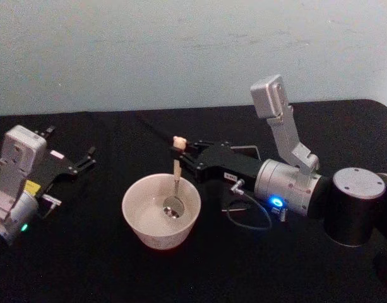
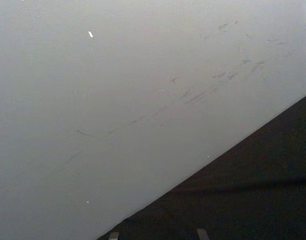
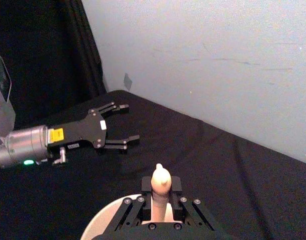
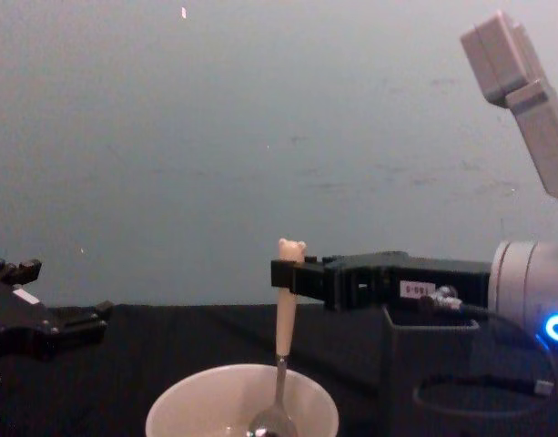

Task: Pick up the stirring spoon with one hand, stir inside the cup, then place it back in its original position.

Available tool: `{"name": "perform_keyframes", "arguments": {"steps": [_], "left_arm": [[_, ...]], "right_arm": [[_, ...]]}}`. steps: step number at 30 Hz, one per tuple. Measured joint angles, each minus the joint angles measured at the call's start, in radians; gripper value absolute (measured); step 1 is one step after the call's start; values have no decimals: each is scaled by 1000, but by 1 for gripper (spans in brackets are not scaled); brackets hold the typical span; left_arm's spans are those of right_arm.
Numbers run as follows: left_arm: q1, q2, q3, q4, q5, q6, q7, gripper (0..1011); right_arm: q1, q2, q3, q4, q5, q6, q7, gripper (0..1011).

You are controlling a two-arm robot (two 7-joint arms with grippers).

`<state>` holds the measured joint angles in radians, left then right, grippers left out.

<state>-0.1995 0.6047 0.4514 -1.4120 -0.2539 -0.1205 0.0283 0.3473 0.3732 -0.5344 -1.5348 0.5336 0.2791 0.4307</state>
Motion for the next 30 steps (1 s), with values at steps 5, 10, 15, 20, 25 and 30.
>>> {"name": "perform_keyframes", "arguments": {"steps": [5,10,15,20,25,30], "left_arm": [[0,0,0,0,0,0,0,1001],[0,0,0,0,0,0,0,1001],[0,0,0,0,0,0,0,1001],[0,0,0,0,0,0,0,1001],[0,0,0,0,0,0,0,1001],[0,0,0,0,0,0,0,1001]], "right_arm": [[-2,-6,18,-13,32,28,-29,224],[3,-14,53,-30,84,59,-68,223],[7,-21,92,-50,130,76,-105,223],[9,-25,134,-75,179,88,-140,224],[2,-15,183,-114,235,92,-158,224],[-21,21,221,-154,279,92,-153,223]]}}
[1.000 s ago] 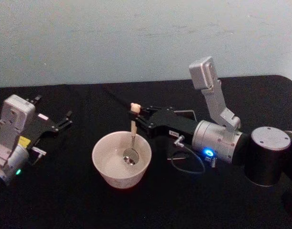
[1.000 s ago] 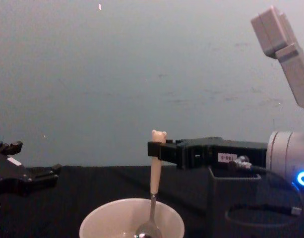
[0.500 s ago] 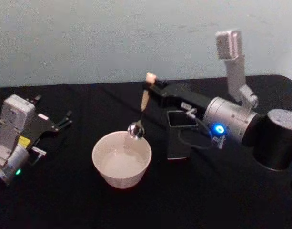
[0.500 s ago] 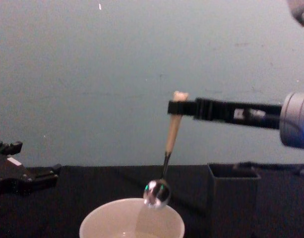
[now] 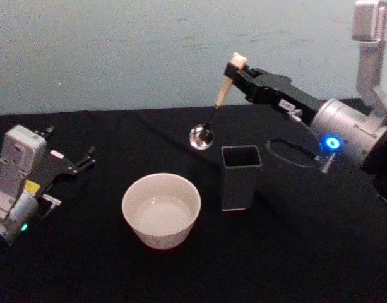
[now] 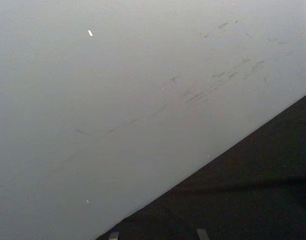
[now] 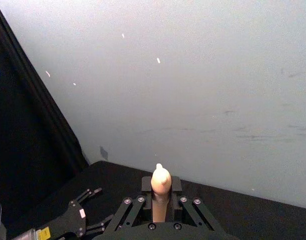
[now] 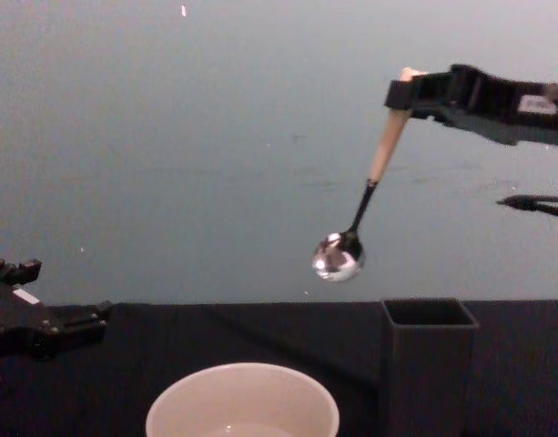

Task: Pick up the stirring spoon with one hand, stir inside the cup, then place it back in its original position.

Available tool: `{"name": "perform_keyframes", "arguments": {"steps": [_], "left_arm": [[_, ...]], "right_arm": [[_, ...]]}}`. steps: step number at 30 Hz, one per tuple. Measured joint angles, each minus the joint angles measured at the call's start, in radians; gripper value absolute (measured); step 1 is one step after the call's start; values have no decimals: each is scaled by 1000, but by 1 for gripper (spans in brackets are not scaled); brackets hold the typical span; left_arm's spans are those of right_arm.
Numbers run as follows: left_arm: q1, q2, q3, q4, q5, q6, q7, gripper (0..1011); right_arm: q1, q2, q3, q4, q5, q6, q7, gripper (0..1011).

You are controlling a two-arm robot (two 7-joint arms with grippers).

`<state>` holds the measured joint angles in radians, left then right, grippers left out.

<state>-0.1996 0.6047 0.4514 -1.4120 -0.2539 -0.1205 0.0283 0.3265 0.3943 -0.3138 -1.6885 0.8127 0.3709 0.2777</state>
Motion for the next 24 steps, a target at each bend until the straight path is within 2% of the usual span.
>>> {"name": "perform_keyframes", "arguments": {"steps": [4,10,16,20,24], "left_arm": [[0,0,0,0,0,0,0,1001],[0,0,0,0,0,0,0,1002],[0,0,0,0,0,0,0,1001],[0,0,0,0,0,0,0,1001],[0,0,0,0,0,0,0,1001]], "right_arm": [[-21,36,19,-23,16,-10,12,223],[-61,95,37,-47,17,-58,39,223],[-93,137,50,-59,29,-80,41,224],[-103,153,48,-60,32,-86,32,224],[-107,160,30,-51,25,-100,20,224]]}}
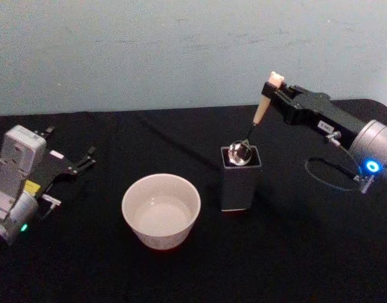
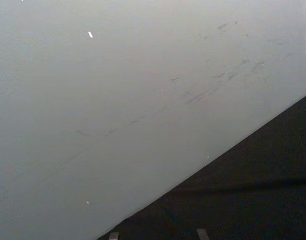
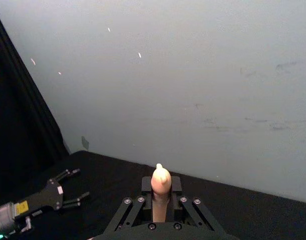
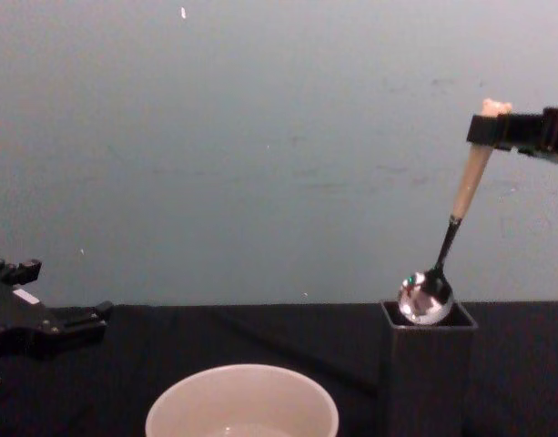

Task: Pick up the stirring spoon with one hand, stir inside the cup, then place it back in its original position.

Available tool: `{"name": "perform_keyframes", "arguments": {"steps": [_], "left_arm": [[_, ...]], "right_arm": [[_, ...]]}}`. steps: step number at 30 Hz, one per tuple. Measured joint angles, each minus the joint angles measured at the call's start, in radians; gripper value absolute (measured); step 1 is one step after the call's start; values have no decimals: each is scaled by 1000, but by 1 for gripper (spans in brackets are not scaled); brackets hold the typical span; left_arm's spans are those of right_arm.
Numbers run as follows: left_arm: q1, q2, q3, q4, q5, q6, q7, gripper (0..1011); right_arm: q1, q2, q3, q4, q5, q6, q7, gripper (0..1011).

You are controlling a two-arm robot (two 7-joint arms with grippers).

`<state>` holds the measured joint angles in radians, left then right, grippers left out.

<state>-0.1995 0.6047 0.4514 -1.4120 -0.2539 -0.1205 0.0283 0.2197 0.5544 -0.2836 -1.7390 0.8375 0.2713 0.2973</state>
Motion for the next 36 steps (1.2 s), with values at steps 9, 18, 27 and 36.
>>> {"name": "perform_keyframes", "arguments": {"steps": [9,18,27,36], "left_arm": [[0,0,0,0,0,0,0,1001],[0,0,0,0,0,0,0,1001],[0,0,0,0,0,0,0,1001],[0,0,0,0,0,0,0,1001]], "right_arm": [[16,-10,-54,52,-28,-32,-23,224],[26,-28,-83,111,-45,-35,-30,224],[33,-48,-101,161,-56,-29,-39,224],[35,-56,-113,188,-81,-20,-39,224]]}}
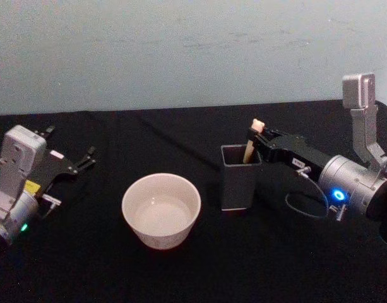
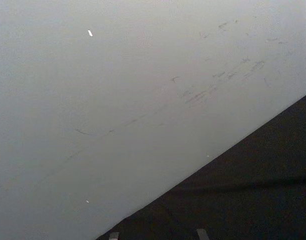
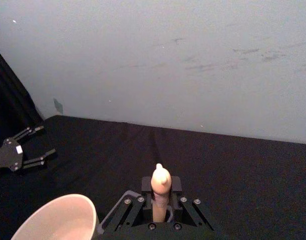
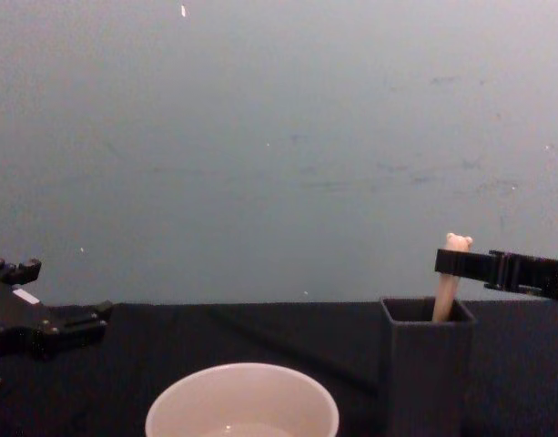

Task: Pick up the stirring spoon with one hand, stir inside the cup, then place it back in its original position.

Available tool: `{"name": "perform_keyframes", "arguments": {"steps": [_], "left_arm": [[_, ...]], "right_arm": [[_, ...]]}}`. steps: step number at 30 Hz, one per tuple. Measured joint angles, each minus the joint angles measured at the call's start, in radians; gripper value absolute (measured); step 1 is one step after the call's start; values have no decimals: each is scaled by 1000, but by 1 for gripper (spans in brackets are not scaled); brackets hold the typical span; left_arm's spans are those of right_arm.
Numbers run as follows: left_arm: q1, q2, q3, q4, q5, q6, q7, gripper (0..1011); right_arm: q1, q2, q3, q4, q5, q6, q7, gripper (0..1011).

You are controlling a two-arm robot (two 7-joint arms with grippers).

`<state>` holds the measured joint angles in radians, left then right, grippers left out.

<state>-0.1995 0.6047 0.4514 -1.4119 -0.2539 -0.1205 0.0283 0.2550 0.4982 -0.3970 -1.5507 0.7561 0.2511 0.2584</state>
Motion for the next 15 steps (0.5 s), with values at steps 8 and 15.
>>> {"name": "perform_keyframes", "arguments": {"steps": [8,15], "left_arm": [[0,0,0,0,0,0,0,1001],[0,0,0,0,0,0,0,1001]], "right_arm": [[-6,0,-4,6,-19,6,6,223],[-8,0,-3,9,-29,12,9,224]]}}
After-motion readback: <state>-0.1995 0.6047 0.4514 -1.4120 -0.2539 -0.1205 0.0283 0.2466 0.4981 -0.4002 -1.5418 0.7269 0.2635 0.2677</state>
